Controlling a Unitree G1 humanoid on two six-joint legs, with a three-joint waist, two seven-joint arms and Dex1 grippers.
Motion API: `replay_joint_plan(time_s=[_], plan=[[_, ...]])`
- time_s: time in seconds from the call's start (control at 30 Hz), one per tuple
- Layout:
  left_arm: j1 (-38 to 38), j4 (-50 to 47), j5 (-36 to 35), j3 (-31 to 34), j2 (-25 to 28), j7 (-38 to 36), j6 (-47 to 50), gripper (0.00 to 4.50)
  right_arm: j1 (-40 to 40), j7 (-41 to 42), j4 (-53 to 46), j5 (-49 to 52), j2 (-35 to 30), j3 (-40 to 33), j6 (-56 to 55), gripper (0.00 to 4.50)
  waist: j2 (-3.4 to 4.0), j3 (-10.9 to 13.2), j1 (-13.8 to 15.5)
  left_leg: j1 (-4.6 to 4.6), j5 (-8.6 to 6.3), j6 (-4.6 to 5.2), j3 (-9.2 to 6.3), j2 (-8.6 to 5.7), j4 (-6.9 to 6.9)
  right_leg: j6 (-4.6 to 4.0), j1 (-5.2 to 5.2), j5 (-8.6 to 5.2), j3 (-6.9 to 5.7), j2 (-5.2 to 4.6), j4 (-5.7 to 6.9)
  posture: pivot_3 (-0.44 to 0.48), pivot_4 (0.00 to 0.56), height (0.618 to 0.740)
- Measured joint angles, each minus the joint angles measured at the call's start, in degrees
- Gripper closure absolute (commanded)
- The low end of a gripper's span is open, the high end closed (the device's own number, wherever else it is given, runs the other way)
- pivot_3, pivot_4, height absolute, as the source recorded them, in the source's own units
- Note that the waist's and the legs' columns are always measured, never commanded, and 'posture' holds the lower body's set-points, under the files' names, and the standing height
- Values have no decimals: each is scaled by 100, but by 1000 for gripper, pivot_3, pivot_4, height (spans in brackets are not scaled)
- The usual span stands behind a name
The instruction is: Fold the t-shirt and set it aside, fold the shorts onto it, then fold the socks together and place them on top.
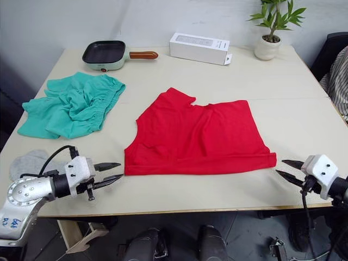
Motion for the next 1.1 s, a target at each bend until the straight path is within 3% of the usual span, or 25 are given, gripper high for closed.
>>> replay_joint_plan(time_s=[0.3, 0.6, 0.73, 0.83, 1.03, 1.1], plan=[[-618, 731, 1040, -781, -28, 132, -877, 1853, -976, -338, 950, -1020, -1, 785, -1204, 2296, 2, 1, -25, -1, 5, -8, 8, 1, -5, 0, -15, 0, 2, 1, 14, 0, 150, 740], [-1030, 1003, 1570, -1123, -134, 597, -973, 1853, -1781, -1194, 1771, -1846, -1, 1342, -1846, 2296, -15, -12, -26, 61, 8, 0, 8, 1, -4, -2, 40, 1, 13, -8, 3, 0, 150, 740], [-1041, 1028, 1662, -1182, -122, 664, -1041, 1833, -1887, -1381, 1995, -2011, -1, 1511, -2017, 3503, -22, -34, -19, 90, 9, -4, 10, 0, -42, -4, 39, 2, 19, -8, -20, 0, 150, 740], [-1040, 1055, 1708, -1228, -111, 736, -1053, 2719, -1884, -1429, 2095, -2018, -1, 1586, -2115, 4498, -14, -42, -16, 91, 19, -21, 12, -1, -50, -6, 43, 3, 19, -7, -19, 0, 150, 740], [-1049, 1201, 1821, -1271, -114, 901, -1067, 4468, -1708, -1756, 2102, -2017, -5, 1595, -2326, 4500, -13, -42, -11, 89, 26, -31, 13, 0, -60, -7, 46, 4, 17, -6, -12, 0, 150, 740], [-1008, 1175, 1819, -1269, -114, 939, -1080, 4468, -1618, -1861, 2083, -2009, -15, 1582, -2372, 4500, -13, -42, -9, 89, 26, -31, 13, 0, -63, -7, 46, 4, 17, -6, -12, 0, 150, 740]])
